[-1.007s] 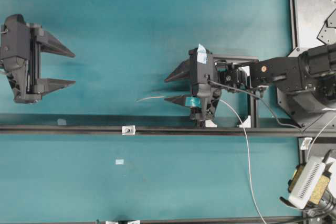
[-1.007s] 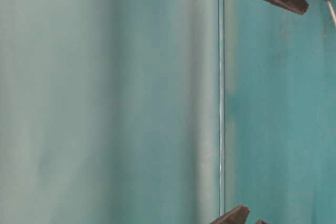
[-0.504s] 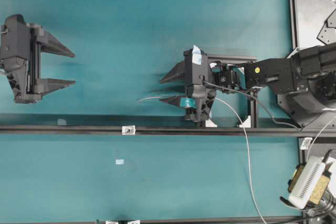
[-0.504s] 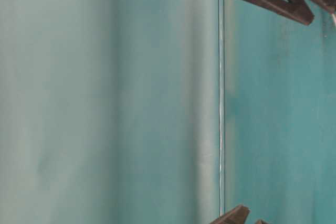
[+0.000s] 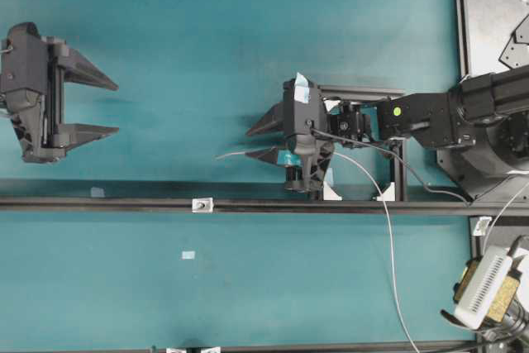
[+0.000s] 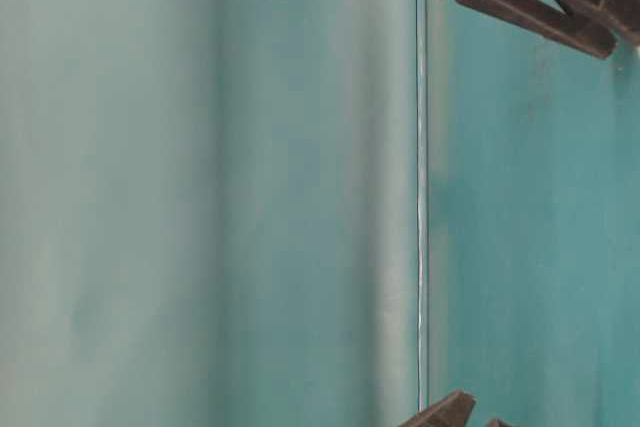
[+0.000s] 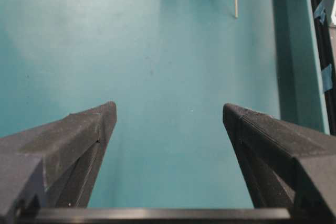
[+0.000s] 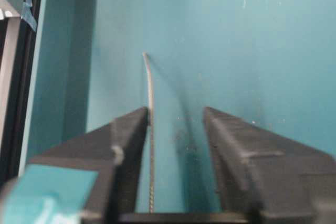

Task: Insert the wire into the hole on the right side and pull it with the left arm.
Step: 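Lower the right gripper and close it on the white wire near its tip, then lift the wire and carry it down toward the white bracket on the rail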

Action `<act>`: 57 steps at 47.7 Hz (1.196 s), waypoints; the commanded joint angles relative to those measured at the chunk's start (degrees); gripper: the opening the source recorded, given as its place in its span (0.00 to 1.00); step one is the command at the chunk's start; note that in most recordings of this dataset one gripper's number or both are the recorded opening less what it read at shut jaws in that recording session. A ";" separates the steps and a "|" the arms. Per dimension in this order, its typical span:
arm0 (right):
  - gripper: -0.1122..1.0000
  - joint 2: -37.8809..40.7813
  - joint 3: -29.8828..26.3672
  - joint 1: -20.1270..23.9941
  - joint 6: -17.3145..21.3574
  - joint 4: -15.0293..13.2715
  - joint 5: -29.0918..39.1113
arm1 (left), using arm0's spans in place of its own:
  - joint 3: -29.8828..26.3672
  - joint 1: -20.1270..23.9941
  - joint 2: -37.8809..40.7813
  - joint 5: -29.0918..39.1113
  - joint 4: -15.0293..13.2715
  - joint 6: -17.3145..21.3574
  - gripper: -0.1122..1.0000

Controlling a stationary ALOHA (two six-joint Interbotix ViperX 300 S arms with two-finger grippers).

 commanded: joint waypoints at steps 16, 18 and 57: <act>0.19 -0.53 -1.32 0.09 0.00 -0.09 0.53 | -0.62 0.00 -0.35 -0.44 -0.18 -0.09 0.60; 0.14 -0.53 -1.41 0.18 0.00 -0.09 0.79 | -0.62 0.09 -0.35 -0.44 -0.09 -0.09 0.60; 0.10 -12.92 -0.88 -0.09 -0.35 -0.09 10.11 | -1.67 0.09 -0.44 -0.44 -0.09 -0.09 0.61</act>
